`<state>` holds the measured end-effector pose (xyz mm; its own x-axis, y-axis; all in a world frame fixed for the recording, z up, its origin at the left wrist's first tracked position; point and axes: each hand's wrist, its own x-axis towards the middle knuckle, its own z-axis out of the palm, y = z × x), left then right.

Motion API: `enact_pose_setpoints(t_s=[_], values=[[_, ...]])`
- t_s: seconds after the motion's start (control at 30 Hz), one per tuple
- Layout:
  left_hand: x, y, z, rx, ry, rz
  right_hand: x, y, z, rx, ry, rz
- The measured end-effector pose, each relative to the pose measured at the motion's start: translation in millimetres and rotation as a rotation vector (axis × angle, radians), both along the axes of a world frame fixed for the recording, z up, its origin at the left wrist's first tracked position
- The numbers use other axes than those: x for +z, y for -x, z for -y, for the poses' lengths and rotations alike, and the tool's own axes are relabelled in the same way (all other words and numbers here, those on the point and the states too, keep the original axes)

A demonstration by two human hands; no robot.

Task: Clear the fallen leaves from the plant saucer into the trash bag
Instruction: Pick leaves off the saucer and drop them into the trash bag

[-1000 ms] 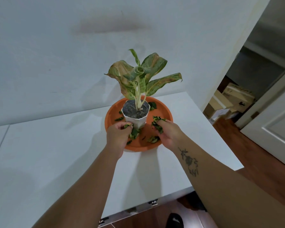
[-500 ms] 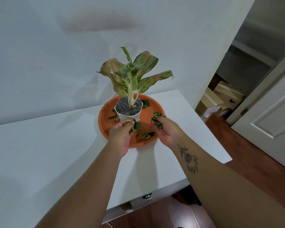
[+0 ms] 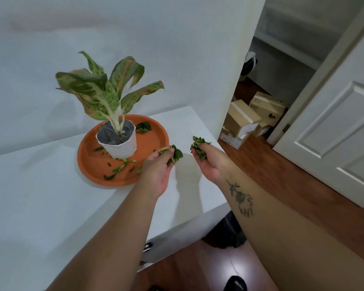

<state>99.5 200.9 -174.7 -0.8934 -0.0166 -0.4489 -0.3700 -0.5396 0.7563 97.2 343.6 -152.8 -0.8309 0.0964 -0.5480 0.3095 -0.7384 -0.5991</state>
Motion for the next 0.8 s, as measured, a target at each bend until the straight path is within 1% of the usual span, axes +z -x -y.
enact_pose_setpoints(t_s=[0.2,0.33,0.4,0.53,0.8], values=[[1,-2,-73,-0.008,-0.026,-0.014,-2,-4,-74,0.003,-0.030,-0.006],[-5,-4,-136,0.023,-0.003,0.023,-11,-6,-136,0.034,-0.045,0.019],[-8,-5,-166,0.053,0.004,0.043,-16,-6,-167,0.069,-0.060,0.037],[-16,-5,-222,0.129,-0.050,0.053,-24,-9,-226,0.094,-0.086,0.097],[-33,-8,-299,0.162,-0.099,0.104,-51,-2,-291,0.084,-0.072,0.148]])
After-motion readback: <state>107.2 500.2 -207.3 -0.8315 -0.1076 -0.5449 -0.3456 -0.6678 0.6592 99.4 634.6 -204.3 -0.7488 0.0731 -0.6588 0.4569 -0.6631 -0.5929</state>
